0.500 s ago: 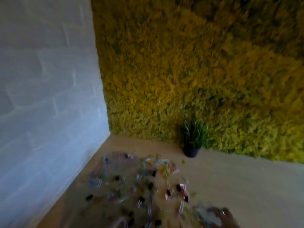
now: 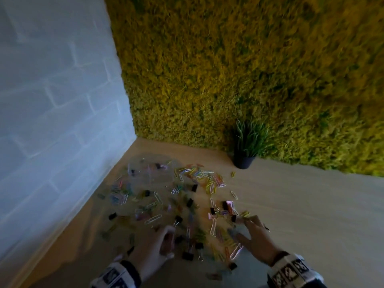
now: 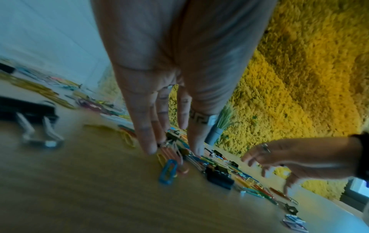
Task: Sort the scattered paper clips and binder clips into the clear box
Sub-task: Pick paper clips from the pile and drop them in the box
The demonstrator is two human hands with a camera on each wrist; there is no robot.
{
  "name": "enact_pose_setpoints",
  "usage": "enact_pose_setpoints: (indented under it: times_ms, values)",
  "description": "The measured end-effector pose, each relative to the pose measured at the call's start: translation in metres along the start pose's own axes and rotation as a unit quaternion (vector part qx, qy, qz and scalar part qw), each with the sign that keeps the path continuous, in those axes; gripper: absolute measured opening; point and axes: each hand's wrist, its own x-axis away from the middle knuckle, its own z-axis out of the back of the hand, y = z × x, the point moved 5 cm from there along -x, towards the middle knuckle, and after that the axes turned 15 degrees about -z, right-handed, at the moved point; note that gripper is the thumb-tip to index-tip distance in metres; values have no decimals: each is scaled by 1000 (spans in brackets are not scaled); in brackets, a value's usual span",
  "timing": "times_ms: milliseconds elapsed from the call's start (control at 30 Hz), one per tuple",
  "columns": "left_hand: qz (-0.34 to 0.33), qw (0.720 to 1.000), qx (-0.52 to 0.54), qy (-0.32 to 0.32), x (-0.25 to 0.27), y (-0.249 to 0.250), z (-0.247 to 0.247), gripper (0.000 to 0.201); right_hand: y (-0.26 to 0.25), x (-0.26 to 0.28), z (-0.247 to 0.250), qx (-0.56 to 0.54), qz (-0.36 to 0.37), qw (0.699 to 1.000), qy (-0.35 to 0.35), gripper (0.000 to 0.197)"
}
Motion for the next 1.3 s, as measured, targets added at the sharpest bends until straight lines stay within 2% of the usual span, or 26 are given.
enact_pose_setpoints:
  times_ms: [33, 67, 100, 167, 200, 300, 333, 400, 433, 467, 500, 533, 633, 700, 800, 900, 1000, 1200, 1300]
  values:
    - [9, 999, -10, -31, 1, -1, -1, 49, 10, -1, -3, -11, -4, 1000, -23, 117]
    - [7, 998, -32, -60, 0, -2, -3, 56, 12, -1, -3, 10, 1, 1000, -14, 124]
    - [7, 995, -60, -83, -1, 2, -4, 60, 9, 3, -7, 32, 3, 998, -56, 131]
    - [-25, 992, -102, -73, -9, 11, -2, 62, -2, 9, -11, 115, 26, 988, -99, 139]
    - [-38, 992, -104, -60, -13, 12, 1, 61, -5, 8, -12, 119, 37, 986, -108, 139]
    - [-51, 992, -109, -25, -24, 19, 18, 61, -10, 8, -12, 105, 50, 987, -114, 121]
    - [-61, 990, -120, -34, -30, 21, 19, 65, -15, 10, -12, 118, 83, 984, -100, 106]
    - [-81, 982, -147, -91, -40, 25, 12, 80, -24, 12, -15, 170, 164, 971, -30, 74]
    - [-91, 974, -156, -133, -45, 29, 5, 87, -27, 12, -16, 219, 175, 960, -19, 69]
    - [-98, 966, -164, -173, -49, 31, -2, 92, -31, 13, -16, 242, 170, 955, -37, 70]
    - [-100, 959, -171, -201, -53, 33, -8, 94, -36, 13, -13, 258, 183, 949, -8, 75]
    - [-101, 957, -173, -208, -58, 34, -12, 94, -37, 9, -13, 234, 183, 955, -16, 84]
    - [-76, 967, -140, -197, -65, 29, -15, 82, -32, 0, -15, 177, 119, 970, -119, 123]
    - [-75, 970, -147, -181, -66, 25, -12, 72, -29, -6, -12, 131, 118, 974, -143, 125]
    - [-90, 971, -167, -149, -68, 22, -6, 53, -24, -10, -8, 81, 138, 970, -183, 108]
    - [-85, 974, -163, -133, -74, 15, -8, 47, -32, -15, -5, 132, 151, 958, -203, 85]
    - [-73, 969, -185, -143, -80, 10, -10, 44, -45, -20, -5, 170, 187, 950, -185, 68]
    - [-88, 955, -264, -105, -83, 16, -4, 19, -44, -26, -7, 194, 214, 951, -114, 31]
    - [-80, 951, -273, -117, -83, 14, -8, 18, -35, -25, -5, 197, 199, 955, -102, 26]
